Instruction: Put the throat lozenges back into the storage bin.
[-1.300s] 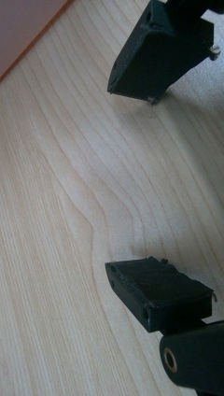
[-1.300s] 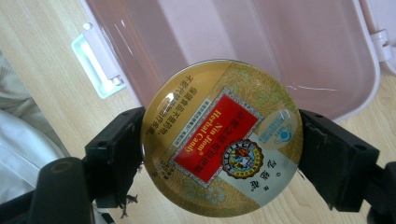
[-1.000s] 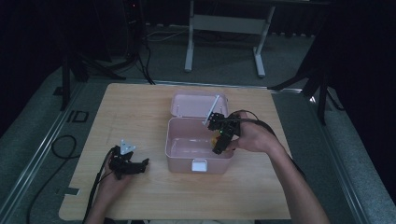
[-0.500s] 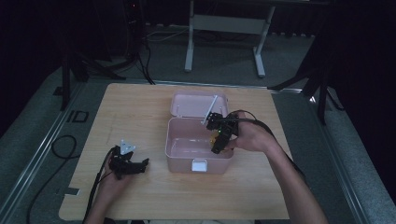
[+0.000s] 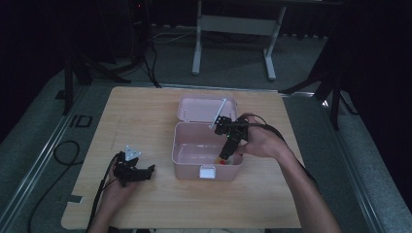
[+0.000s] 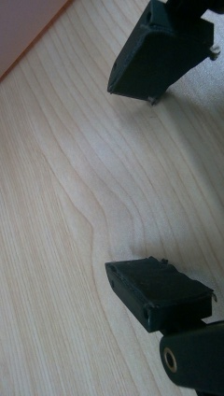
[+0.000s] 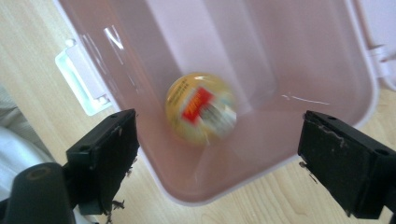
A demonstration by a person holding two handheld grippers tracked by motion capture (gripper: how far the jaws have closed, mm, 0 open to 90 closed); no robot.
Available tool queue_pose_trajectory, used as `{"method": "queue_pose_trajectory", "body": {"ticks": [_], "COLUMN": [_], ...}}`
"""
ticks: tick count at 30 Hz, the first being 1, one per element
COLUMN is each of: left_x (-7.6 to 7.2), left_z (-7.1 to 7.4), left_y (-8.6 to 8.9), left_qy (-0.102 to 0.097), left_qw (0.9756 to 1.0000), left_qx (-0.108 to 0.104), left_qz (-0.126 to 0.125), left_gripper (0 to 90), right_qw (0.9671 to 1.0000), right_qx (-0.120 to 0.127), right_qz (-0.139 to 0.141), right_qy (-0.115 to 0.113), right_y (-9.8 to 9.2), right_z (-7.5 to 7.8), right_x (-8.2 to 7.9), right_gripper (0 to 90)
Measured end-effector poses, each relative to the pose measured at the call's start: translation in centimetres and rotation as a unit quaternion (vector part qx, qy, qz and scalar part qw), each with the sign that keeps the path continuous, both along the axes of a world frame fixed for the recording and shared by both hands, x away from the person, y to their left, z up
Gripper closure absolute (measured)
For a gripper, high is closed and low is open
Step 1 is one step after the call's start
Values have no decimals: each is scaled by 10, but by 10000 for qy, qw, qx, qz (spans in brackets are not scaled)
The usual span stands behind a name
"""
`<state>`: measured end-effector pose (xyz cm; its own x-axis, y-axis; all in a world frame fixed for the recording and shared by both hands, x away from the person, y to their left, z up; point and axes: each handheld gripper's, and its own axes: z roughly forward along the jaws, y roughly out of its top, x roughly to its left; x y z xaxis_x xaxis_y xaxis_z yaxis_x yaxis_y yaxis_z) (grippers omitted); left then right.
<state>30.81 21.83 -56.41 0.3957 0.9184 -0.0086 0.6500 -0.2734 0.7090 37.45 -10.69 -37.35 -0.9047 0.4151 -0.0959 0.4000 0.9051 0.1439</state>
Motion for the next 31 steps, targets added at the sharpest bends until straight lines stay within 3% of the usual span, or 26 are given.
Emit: {"method": "queue_pose_trajectory", "body": {"ticks": [6,15,18,24,31], "left_x": [0,0,0,0,0], "left_z": [0,0,0,0,0], "left_y": [0,0,0,0,0], "left_qy": [-3,-3,-4,-4,-5], "left_qw": [10000,10000,10000,10000,10000], "left_qx": [1,1,0,-5,1], "left_qz": [-17,-17,-13,-12,-13], "left_gripper": [134,134,134,133,133], "right_qw": [9999,9991,9982,9958,9891], "right_qx": [38,98,292,520,838], "right_qz": [-15,-272,-373,-587,-985], "right_qy": [-92,-325,-359,-477,-707], "right_y": [-8,-28,-38,-56,-85], "right_z": [5,9,12,12,9], "right_x": [-3,-8,-11,-16,-25], "right_gripper": [124,138,141,147,147]}}
